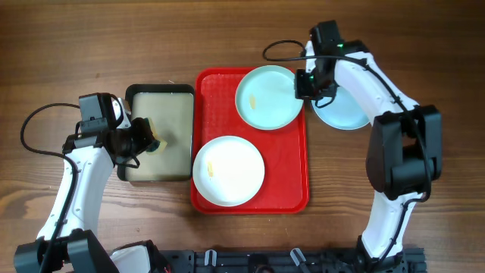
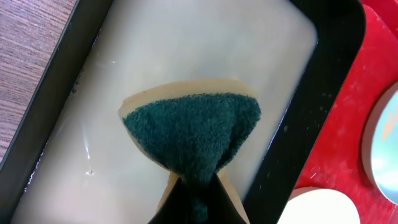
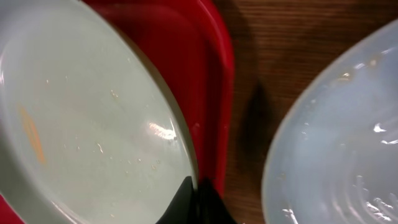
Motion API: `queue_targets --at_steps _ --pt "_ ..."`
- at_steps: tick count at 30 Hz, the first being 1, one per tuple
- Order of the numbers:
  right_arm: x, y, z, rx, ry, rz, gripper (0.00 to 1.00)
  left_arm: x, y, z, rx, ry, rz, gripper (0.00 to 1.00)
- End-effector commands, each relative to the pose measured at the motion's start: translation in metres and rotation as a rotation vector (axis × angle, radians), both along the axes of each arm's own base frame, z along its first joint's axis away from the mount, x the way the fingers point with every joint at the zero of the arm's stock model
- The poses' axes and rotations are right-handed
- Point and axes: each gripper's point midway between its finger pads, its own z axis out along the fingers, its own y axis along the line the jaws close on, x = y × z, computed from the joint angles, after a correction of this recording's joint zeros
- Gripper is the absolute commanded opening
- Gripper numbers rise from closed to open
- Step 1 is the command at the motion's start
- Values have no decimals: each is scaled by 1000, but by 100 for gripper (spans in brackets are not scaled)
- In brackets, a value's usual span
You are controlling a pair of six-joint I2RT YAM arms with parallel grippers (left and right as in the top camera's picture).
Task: Clean dirty plates on tray and stack at the side
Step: 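Move the right gripper to grip the rim of the next plate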
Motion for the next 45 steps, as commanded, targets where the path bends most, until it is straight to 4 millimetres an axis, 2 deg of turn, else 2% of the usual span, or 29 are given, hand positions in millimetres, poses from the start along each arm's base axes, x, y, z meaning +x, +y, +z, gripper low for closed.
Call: queue_targets --at_steps 1,5,8,15,19,23,24,25,28,32,34,36,37,40,42,45 --pt "6 24 10 25 -38 -33 4 1 -3 2 -10 -12 -5 5" --pt "-1 42 8 33 -23 -47 4 1 -3 2 -10 -12 -5 5" --pt "2 52 10 48 -37 -94 4 1 -3 2 -10 -12 -5 5" --pt "11 53 8 32 -85 -133 4 1 -3 2 -10 -12 -5 5" --pt "3 59 -9 41 -75 -151 4 1 -3 2 -10 -12 -5 5" --pt "-1 64 -11 44 -70 -137 5 2 -2 3 -9 -16 -5 5" --pt "-2 68 -11 53 -65 -130 8 2 -2 3 -8 -18 -5 5" --pt "-2 68 -11 51 -67 -126 18 3 -2 3 -8 -22 -6 5" --pt "0 64 -11 31 -88 -64 41 3 -2 3 -8 -23 -6 5" --pt "13 52 6 56 -110 -43 46 4 -2 4 -8 -24 -6 4" --pt "17 58 29 169 -106 10 47 9 -1 6 -1 -50 -7 4" --pt "20 52 44 194 -112 -3 48 18 1 12 19 -89 -34 4" --pt "20 47 50 191 -120 -1 49 22 1 17 25 -106 -42 4" --pt "8 41 50 168 -89 32 54 54 -1 62 79 -230 -99 4" --pt "3 37 42 150 -70 36 58 71 -6 98 156 -292 -153 4" --pt "2 39 35 160 -66 8 59 86 -3 153 331 -352 -158 4"
